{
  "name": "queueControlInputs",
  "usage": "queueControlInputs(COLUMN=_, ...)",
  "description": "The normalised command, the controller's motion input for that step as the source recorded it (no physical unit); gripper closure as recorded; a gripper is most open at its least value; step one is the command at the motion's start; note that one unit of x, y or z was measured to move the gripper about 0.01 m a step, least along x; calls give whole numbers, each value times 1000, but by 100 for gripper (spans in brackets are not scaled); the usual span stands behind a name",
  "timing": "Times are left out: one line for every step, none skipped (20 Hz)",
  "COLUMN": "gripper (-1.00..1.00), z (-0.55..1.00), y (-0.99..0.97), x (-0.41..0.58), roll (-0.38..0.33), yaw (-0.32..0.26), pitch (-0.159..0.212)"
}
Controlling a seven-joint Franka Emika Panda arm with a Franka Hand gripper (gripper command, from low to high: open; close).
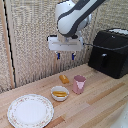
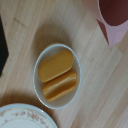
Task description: Extend the gripper towards the air fryer handle. Grasp the air fryer handle and pull it to open the air fryer. Release the air fryer handle and move the gripper to the bread. Grasp the bread with the gripper and move it to the air fryer basket. Release the bread inside the air fryer and retract the gripper.
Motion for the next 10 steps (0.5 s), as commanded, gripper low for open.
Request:
queueControlInputs(gripper=-100, z=0, y=0, x=0, roll=-375, yaw=-87, pitch=-115)
queueControlInputs(gripper=-100, z=0, y=0, x=0, roll=-375, yaw=-79, pitch=-146)
queueControlInputs(gripper=-100, z=0, y=0, x=0, roll=-375, yaw=-78, pitch=-164)
queueControlInputs(gripper=-100, z=0, y=0, x=0, roll=-375, yaw=-78, pitch=-171)
queueControlInputs(gripper=-100, z=0, y=0, x=17, roll=-375, yaw=-79, pitch=-183)
queueControlInputs(gripper=-100, z=0, y=0, x=34, roll=-375, yaw=-79, pitch=-186)
queueControlInputs(gripper=-100, z=0, y=0, x=37, roll=-375, yaw=-80, pitch=-189)
queueControlInputs(gripper=-100, z=0, y=0, x=37, roll=-375, yaw=-80, pitch=-189)
queueControlInputs(gripper=-100, z=0, y=0, x=34, roll=-375, yaw=-79, pitch=-190)
queueControlInputs(gripper=-100, z=0, y=0, x=23, roll=-375, yaw=-77, pitch=-189)
